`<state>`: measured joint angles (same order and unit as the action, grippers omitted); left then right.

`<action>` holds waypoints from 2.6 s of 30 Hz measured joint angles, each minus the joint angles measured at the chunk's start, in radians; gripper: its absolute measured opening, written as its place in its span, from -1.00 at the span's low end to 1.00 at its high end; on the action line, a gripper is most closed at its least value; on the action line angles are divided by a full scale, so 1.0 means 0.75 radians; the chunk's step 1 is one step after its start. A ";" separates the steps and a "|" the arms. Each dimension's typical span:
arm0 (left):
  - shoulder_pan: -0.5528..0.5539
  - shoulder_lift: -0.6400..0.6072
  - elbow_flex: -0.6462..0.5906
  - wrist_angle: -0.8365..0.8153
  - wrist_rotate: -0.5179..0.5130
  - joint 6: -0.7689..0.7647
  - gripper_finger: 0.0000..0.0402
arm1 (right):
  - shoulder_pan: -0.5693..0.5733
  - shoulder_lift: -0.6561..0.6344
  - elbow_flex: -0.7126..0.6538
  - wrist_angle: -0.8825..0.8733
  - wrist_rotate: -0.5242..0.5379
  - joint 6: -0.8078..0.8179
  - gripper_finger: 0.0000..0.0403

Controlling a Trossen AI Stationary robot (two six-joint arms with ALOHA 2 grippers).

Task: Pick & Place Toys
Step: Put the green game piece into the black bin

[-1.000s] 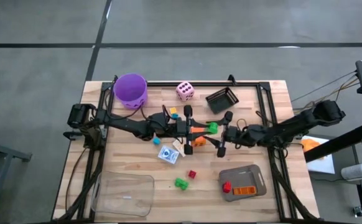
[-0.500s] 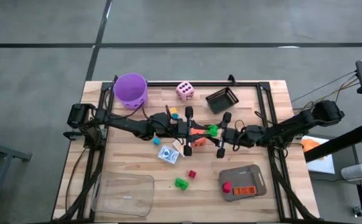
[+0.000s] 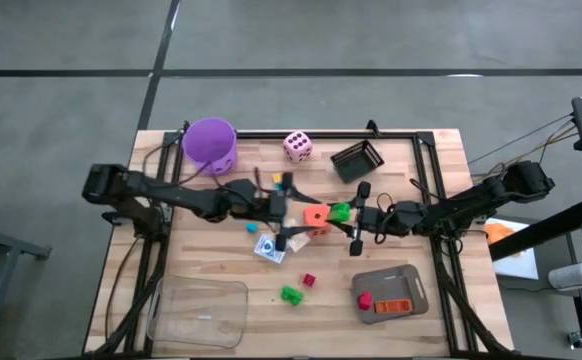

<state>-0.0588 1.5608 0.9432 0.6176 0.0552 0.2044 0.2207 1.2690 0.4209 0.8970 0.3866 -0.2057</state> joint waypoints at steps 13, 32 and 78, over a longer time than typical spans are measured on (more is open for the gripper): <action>0.002 -0.477 -0.616 0.017 -0.285 -0.187 0.52 | 0.005 0.034 -0.032 -0.104 -0.253 0.150 -0.19; 0.002 -0.497 -0.701 -0.003 -0.334 -0.229 0.52 | 0.487 0.034 0.702 -2.208 -0.300 0.997 -0.19; 0.002 -0.496 -0.701 -0.027 -0.333 -0.309 0.52 | 0.878 0.020 0.698 -2.166 0.350 1.422 0.57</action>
<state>-0.0570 1.1885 0.4175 0.5976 -0.1948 -0.0274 0.8791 1.2836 0.9441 -0.7271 0.6491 0.8606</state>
